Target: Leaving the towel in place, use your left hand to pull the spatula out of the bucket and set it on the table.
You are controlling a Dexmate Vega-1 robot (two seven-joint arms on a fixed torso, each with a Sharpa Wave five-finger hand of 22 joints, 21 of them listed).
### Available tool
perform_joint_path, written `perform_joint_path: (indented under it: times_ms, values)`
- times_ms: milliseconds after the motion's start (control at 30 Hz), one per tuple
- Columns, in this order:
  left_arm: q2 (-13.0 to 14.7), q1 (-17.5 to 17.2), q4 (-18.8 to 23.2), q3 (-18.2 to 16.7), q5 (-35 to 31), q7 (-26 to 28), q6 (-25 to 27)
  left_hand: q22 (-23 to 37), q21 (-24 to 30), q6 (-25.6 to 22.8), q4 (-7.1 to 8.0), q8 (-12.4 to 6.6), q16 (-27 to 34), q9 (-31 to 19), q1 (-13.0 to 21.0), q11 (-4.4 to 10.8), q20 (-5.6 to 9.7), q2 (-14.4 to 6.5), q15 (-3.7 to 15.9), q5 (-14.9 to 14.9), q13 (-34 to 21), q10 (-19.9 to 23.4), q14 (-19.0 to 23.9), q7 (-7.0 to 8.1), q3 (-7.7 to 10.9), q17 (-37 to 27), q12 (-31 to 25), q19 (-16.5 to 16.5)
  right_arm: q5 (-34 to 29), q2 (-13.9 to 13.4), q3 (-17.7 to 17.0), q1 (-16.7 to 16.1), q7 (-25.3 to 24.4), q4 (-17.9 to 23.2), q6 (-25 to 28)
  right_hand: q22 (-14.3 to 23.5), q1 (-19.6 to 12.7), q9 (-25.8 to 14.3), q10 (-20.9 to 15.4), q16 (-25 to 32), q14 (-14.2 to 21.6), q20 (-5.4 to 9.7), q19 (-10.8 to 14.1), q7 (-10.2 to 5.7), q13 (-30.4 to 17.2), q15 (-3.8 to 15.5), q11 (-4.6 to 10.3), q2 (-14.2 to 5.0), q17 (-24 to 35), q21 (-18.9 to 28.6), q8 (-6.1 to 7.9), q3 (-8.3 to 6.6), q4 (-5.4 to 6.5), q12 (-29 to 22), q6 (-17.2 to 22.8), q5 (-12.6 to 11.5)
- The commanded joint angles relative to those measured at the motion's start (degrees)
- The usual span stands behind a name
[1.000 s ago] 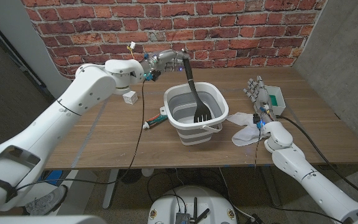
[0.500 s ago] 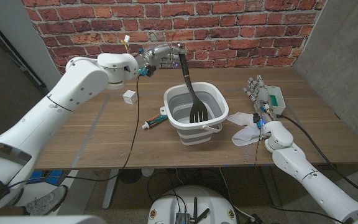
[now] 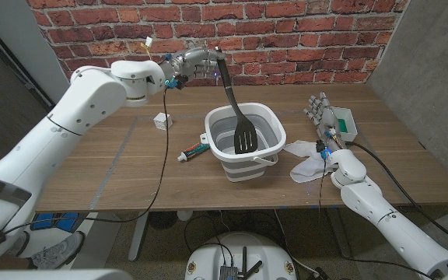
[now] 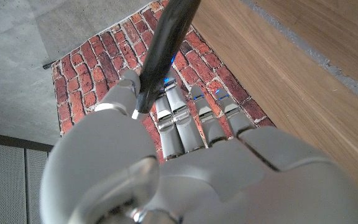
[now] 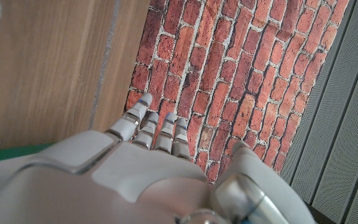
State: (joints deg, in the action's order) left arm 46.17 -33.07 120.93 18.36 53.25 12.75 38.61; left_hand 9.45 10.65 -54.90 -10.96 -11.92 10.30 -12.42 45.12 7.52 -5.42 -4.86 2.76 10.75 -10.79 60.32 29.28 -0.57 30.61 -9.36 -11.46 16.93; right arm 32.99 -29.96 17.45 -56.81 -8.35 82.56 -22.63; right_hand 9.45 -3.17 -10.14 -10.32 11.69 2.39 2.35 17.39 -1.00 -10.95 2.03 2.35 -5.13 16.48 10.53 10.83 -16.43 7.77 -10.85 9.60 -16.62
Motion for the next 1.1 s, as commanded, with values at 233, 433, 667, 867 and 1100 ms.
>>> perform_joint_path:
  times_ms: [233,433,667,867,1100]
  values:
    - [1.5,-2.0,-0.6,-4.4,3.1,0.8,-3.9,0.1,0.4,-1.1,1.26,-0.22,-0.1,-0.3,4.1,2.95,-0.01,-5.1,4.83,0.2,-0.3,3.1,0.5,-1.19,1.89,0.0,-0.2,0.9,-0.2,0.1,0.4,0.8,-0.1,-0.1,0.9,0.1,0.6,-0.1,-0.2,0.4,0.0,0.7,-0.2,-0.19,-0.1,0.57,-0.01,-1.77,0.1,0.2,0.16,-0.41,0.0,-0.3,0.4,-0.4]
    - [2.1,-3.5,0.0,-5.9,3.0,2.7,-5.5,0.2,0.4,-1.0,1.25,-0.17,-0.1,-0.3,4.1,2.92,0.15,-5.1,4.86,0.2,-0.3,3.1,0.6,-1.13,1.95,0.0,-0.2,1.0,-0.1,0.0,0.4,0.9,0.0,0.0,1.1,0.1,0.6,-0.1,-0.3,0.4,0.0,0.68,-0.1,-0.19,-0.1,0.57,-0.01,-1.74,0.0,0.2,0.15,-0.45,-0.01,-0.3,0.4,-0.3]
    - [2.6,-5.9,0.8,-8.2,3.2,4.8,-7.8,0.2,0.4,-1.0,1.27,-0.16,-0.1,-0.3,4.0,2.91,0.32,-5.1,4.85,0.1,-0.3,3.2,0.7,-1.07,2.02,0.1,-0.2,1.0,0.1,0.0,0.5,1.0,0.3,-0.2,1.2,0.1,0.6,-0.1,-0.3,0.4,-0.1,0.69,-0.1,-0.19,-0.1,0.58,-0.08,-1.74,0.0,0.2,0.17,-0.5,-0.01,-0.3,0.4,-0.3]
    - [2.9,-7.5,1.5,-9.7,3.1,6.9,-8.9,0.2,0.3,-1.0,1.22,-0.13,-0.2,-0.4,4.0,2.9,0.31,-5.0,4.91,0.1,-0.3,3.3,0.7,-1.07,2.05,0.1,-0.2,1.0,0.2,0.2,0.6,1.3,0.6,-0.8,1.2,0.1,0.6,-0.1,-0.2,0.5,0.0,0.68,-0.2,-0.23,-0.1,0.58,-0.02,-1.74,-0.1,0.2,0.16,-0.55,-0.01,-0.3,0.4,-0.3]
    - [2.3,-8.3,0.7,-10.9,3.6,7.3,-11.1,0.2,0.3,-1.0,1.2,-0.12,-0.2,-0.4,4.0,2.93,0.39,-5.0,5.0,0.1,-0.3,3.3,0.7,-1.07,2.05,0.1,-0.2,1.1,0.2,0.3,0.9,2.0,1.2,-1.6,1.1,0.1,0.6,-0.1,-0.3,0.5,0.0,0.65,-0.2,-0.17,-0.1,0.61,-0.04,-1.73,-0.1,0.2,0.15,-0.59,0.0,-0.3,0.4,-0.3]
